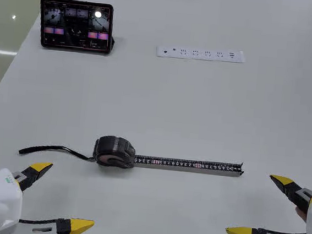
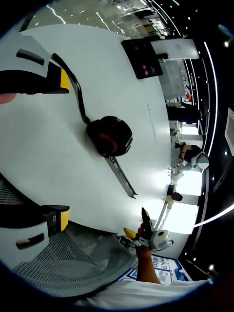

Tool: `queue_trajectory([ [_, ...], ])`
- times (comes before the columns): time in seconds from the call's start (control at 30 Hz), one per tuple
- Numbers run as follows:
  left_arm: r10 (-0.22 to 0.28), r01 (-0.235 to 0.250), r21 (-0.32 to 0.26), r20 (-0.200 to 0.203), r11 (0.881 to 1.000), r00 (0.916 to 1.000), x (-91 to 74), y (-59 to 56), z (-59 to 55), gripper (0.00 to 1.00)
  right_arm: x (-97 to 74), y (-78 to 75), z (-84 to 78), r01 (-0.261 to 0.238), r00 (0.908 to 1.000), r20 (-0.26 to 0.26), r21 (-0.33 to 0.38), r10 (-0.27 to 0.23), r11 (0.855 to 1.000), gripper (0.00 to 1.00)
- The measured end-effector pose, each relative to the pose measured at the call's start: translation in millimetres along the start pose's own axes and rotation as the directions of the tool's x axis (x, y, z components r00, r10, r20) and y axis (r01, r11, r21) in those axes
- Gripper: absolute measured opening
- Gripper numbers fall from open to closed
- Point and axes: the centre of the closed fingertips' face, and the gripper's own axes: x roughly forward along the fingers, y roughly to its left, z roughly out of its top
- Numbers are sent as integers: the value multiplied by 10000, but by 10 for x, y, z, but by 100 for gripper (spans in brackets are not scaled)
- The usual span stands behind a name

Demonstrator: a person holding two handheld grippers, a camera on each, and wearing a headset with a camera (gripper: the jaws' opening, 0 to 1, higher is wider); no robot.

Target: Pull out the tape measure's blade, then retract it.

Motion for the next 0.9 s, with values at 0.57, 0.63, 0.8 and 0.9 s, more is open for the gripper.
queue_trajectory([
  [0.57, 11, -18, -507, -154, 9987, 9999, 9, -74, -194, 94, -23, 46, -88, 241, 9997, 84, 380, -245, 9990, 99],
  [0.63, 43, -49, -506, -128, 9987, 9999, 5, -69, -187, 94, -28, 48, -74, 259, 9996, 105, 355, -263, 9990, 99],
  [0.8, 111, -116, -520, -96, 9986, 9999, 1, -31, -146, 93, -29, 26, -39, 307, 9993, 192, 319, -313, 9990, 99],
  [0.9, 145, -150, -438, -101, 9989, 9998, 19, 10, -114, 93, -8, 4, -15, 304, 9993, 201, 253, -310, 9992, 99],
])
